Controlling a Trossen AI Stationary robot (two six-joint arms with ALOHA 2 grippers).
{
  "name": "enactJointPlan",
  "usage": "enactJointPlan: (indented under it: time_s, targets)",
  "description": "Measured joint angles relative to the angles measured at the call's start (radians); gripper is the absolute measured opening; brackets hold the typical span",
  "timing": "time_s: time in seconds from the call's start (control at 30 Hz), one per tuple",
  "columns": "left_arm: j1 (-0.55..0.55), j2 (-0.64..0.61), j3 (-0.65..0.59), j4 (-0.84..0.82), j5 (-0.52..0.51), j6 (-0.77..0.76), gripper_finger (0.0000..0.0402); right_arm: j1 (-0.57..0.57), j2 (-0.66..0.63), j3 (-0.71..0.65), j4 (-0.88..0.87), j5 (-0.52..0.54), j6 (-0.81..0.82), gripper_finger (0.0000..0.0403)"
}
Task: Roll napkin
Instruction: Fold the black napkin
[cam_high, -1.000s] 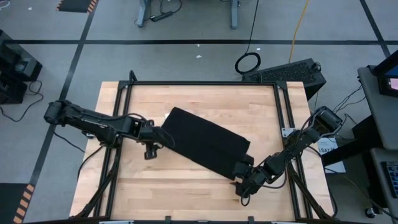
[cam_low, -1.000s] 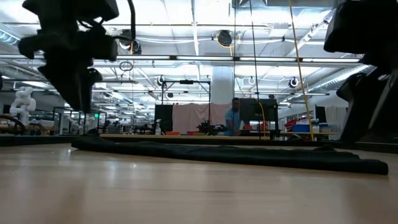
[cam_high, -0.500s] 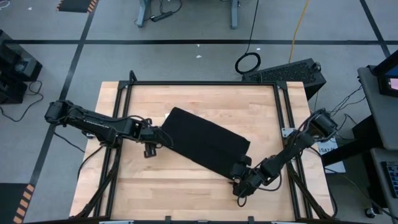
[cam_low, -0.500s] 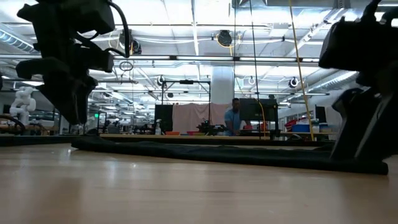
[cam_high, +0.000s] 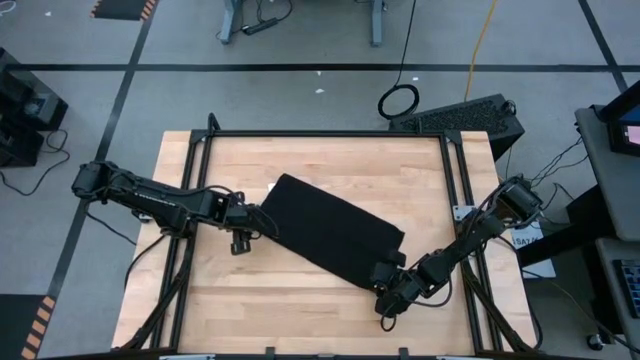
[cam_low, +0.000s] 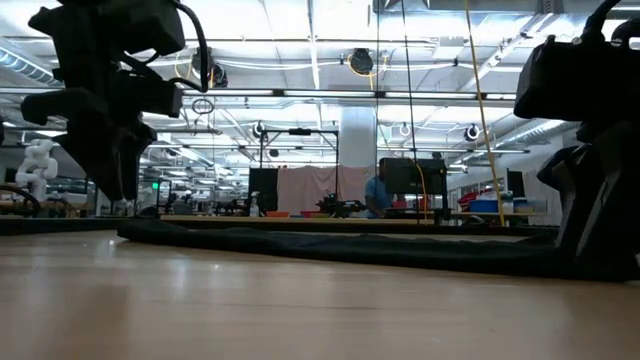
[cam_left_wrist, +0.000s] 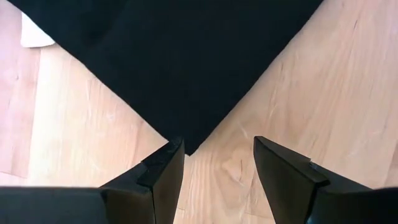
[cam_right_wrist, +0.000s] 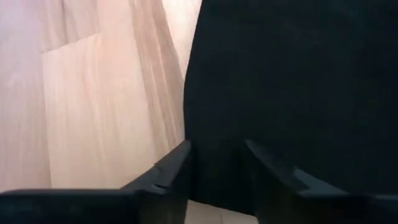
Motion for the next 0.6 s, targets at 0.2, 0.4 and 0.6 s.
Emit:
enactJointPlan:
  time_s: [0.2,0.4,0.6]
  targets:
    - [0.0,0.0,0.0,0.133,0.124,0.042,0.0198,0.001,-0.001,0.001,0.007,-0.041,-0.012,0.0061]
    - [0.004,-0.001,-0.025,0.168,0.111,0.316,0.0198,0.009,-0.001,0.001,0.025,-0.07,-0.019,0.002]
    - [0.008,0.0,-0.082,0.2,0.107,0.409,0.0198,0.023,0.0,0.0,0.026,-0.07,-0.022,0.0006]
